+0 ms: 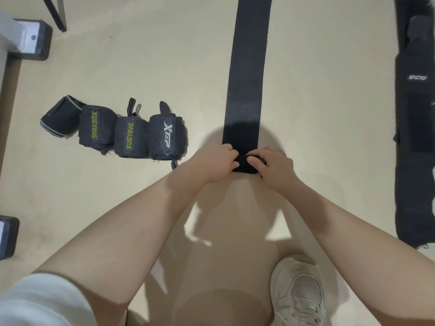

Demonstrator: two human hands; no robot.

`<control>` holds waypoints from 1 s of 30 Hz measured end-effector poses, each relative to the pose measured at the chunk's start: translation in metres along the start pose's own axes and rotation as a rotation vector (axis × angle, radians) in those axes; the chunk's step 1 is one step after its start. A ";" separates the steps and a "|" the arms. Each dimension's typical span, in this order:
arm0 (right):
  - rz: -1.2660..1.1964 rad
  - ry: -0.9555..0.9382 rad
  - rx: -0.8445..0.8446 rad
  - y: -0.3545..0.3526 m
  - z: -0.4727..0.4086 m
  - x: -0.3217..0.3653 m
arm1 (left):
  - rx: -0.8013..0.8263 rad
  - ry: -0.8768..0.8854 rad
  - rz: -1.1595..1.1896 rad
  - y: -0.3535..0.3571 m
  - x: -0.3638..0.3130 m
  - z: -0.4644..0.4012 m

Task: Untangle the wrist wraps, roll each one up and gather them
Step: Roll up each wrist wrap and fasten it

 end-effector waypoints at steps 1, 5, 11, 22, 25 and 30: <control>-0.025 0.014 -0.017 -0.002 0.000 -0.001 | -0.006 -0.005 -0.004 0.000 0.001 -0.001; -0.074 0.056 -0.102 -0.004 0.005 -0.004 | -0.059 -0.005 0.060 -0.004 -0.003 0.003; -0.096 0.090 -0.168 -0.011 0.001 -0.006 | -0.295 0.038 -0.218 -0.028 -0.008 0.002; 0.345 -0.388 -0.107 0.005 0.010 0.031 | -0.254 -0.041 -0.082 -0.017 0.011 -0.013; 0.262 -0.347 -0.119 -0.001 0.006 0.029 | -0.417 -0.022 0.013 -0.027 0.008 -0.005; -0.018 -0.169 -0.043 -0.008 -0.002 0.019 | -0.383 0.029 0.199 -0.025 0.006 -0.002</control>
Point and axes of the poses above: each hand's wrist, its own z-axis away from the middle knuckle, its own y-axis out of the palm, x = y × z, the point moved 10 cm from there along -z, towards the middle knuckle, and after that the axes turned 2 degrees about -x, right-handed, at the moved point
